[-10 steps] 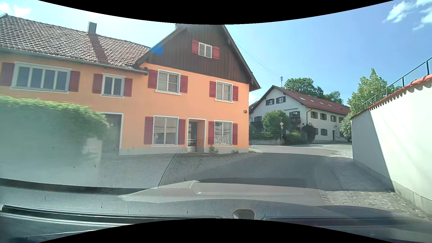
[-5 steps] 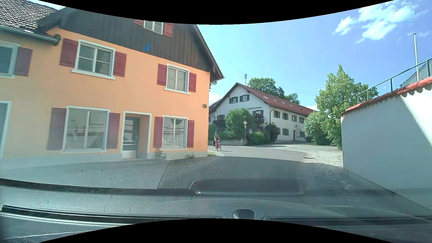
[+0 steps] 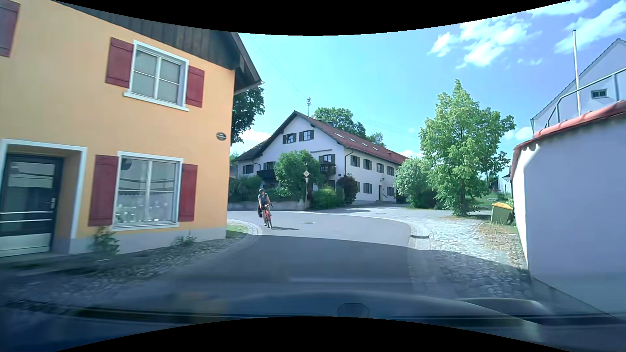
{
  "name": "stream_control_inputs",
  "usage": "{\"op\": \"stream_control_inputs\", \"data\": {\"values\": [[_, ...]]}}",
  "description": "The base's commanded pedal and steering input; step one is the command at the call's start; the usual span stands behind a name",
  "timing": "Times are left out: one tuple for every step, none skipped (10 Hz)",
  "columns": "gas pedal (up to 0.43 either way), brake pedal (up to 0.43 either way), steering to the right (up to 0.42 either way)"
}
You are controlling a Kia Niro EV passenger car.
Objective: Follow the waypoints while adhering to traffic rules and regulations
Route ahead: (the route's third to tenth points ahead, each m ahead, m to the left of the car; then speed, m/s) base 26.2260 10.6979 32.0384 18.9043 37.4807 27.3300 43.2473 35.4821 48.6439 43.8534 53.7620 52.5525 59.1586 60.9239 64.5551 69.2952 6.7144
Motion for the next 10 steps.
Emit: {"op": "stream_control_inputs", "data": {"values": [[0.157,0.006,0.167],[0.157,0.006,0.159],[0.157,0.006,0.145],[0.157,0.006,0.124],[0.157,0.006,0.092],[0.157,0.006,0.067],[0.157,0.006,0.041],[0.157,0.006,0.021],[0.157,0.006,0.001],[0.150,0.006,-0.023]]}}
